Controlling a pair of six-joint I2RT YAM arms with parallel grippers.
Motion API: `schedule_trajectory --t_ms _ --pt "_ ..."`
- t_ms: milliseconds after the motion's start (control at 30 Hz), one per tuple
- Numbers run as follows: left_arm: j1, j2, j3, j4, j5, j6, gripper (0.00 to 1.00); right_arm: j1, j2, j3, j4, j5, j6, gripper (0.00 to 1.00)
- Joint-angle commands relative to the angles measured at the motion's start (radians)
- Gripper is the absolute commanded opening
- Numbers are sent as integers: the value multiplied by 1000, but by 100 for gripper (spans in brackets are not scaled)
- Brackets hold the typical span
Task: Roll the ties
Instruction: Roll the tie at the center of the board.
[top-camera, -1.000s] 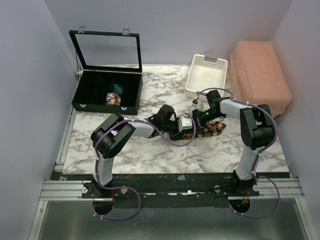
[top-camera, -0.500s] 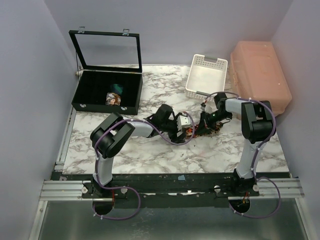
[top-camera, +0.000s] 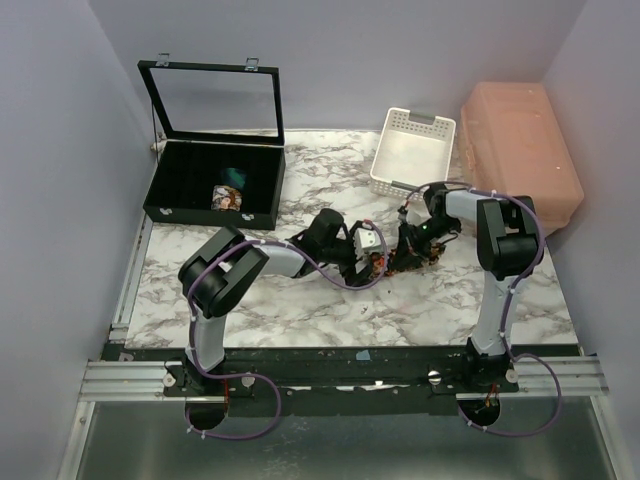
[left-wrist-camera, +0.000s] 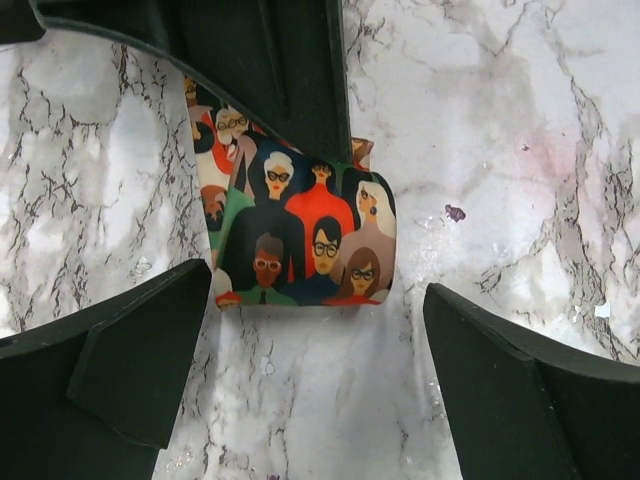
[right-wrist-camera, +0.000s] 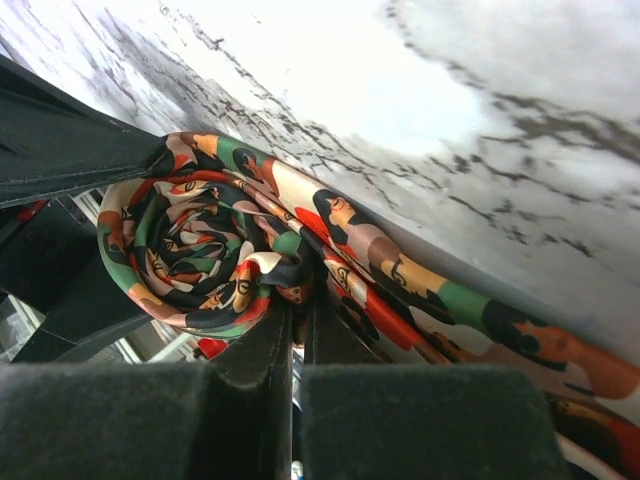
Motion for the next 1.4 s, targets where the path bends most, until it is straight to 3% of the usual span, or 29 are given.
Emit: schedule_trajectory --t_ms 0,200,500,633,800,900,967,1067,1367 --pt "-14 8 12 40 2 7 98 41 71 -23 7 150 -107 1" --pt "-16 0 -4 22 4 55 94 82 60 -50 -4 113 -121 1" --pt "-38 21 10 -63 26 97 77 96 13 -85 87 80 -1 0" --pt "-42 25 6 -83 12 98 62 96 -11 -105 111 66 29 1" --pt "-40 22 3 -112 25 80 28 94 -65 -111 99 37 56 2" --pt "-38 19 -12 -133 38 81 14 63 -141 -109 99 -31 55 19" --pt "-39 15 -20 -154 46 88 11 35 -178 -87 90 -65 55 25" --pt "-38 13 -28 -173 51 93 10 21 -206 -55 82 -78 61 26" --pt "-25 6 -11 -197 33 64 11 21 -128 -115 113 143 14 25"
